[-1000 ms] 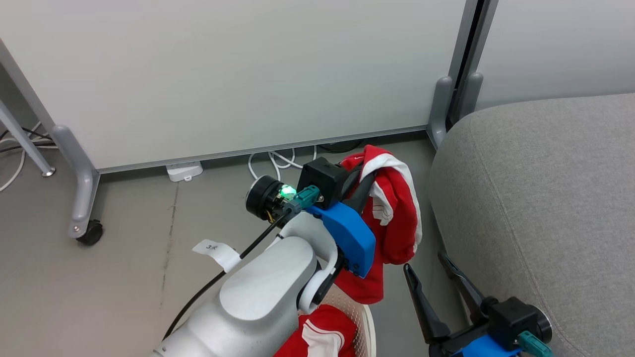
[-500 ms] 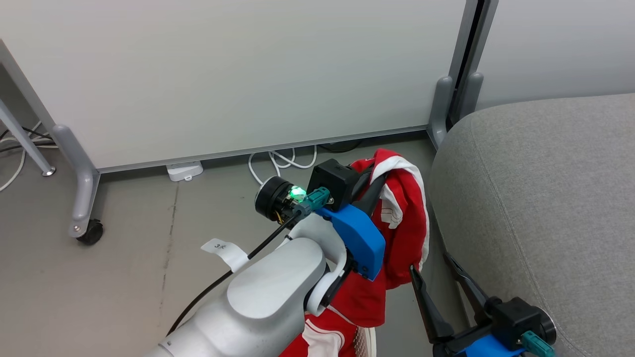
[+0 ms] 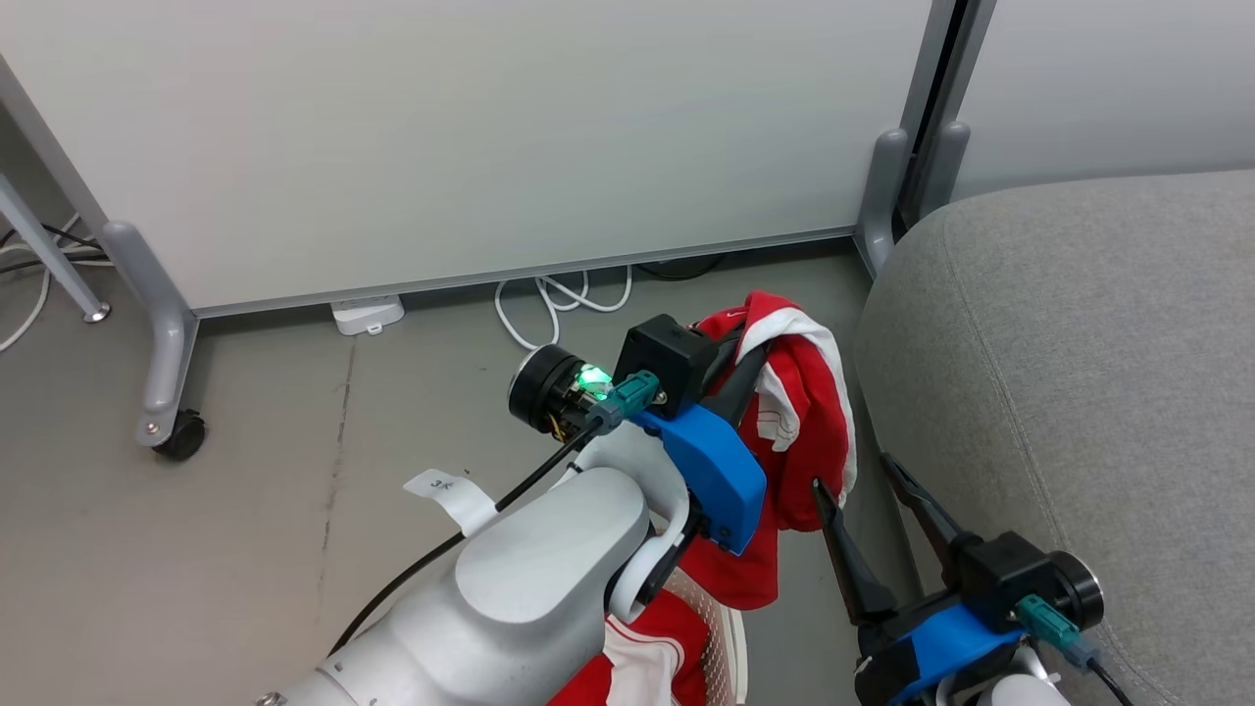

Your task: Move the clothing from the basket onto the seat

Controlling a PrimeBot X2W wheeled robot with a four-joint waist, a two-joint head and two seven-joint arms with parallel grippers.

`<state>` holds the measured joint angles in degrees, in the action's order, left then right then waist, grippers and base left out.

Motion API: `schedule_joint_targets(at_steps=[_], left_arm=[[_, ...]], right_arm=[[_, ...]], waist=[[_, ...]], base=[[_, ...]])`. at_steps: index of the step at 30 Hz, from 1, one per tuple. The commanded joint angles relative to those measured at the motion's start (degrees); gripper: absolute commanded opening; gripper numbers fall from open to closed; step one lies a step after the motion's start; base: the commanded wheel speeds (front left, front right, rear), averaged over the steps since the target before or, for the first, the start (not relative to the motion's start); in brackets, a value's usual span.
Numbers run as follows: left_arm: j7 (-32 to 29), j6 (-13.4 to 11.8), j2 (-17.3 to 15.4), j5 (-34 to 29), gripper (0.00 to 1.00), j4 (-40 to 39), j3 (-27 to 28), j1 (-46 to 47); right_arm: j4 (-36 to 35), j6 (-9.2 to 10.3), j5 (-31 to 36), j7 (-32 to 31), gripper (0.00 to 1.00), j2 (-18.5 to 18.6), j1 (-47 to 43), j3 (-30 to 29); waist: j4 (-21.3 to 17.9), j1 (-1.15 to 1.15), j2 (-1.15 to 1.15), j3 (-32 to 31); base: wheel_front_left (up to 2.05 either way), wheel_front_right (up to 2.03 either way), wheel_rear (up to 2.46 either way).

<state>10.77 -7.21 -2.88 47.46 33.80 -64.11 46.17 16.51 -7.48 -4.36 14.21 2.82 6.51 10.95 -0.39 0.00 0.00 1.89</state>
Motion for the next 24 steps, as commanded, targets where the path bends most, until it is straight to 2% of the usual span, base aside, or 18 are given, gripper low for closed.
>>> schedule_joint_targets(at_steps=[1,9,24], left_arm=[[0.50,-0.31,-0.01,0.27,0.00,0.17,-0.21,1.13],[0.77,-0.20,-0.01,1.46,0.00,-0.02,-1.57,2.35],[1.46,0.11,-0.01,3.95,0.00,-0.23,-4.52,3.27]], right_arm=[[0.43,-0.03,0.64,-0.11,1.00,0.13,0.79,-0.20],[5.44,-0.03,0.73,-0.56,1.00,0.12,6.50,-0.94],[21.10,-0.03,-3.55,-0.01,1.00,0.12,17.41,4.64]], waist=[[0.01,0.00,0.00,0.28],[0.32,0.00,0.00,1.72],[0.47,0.00,0.00,1.00]], base=[[0.00,0.00,0.00],[0.00,0.00,0.00],[0.00,0.00,0.00]])
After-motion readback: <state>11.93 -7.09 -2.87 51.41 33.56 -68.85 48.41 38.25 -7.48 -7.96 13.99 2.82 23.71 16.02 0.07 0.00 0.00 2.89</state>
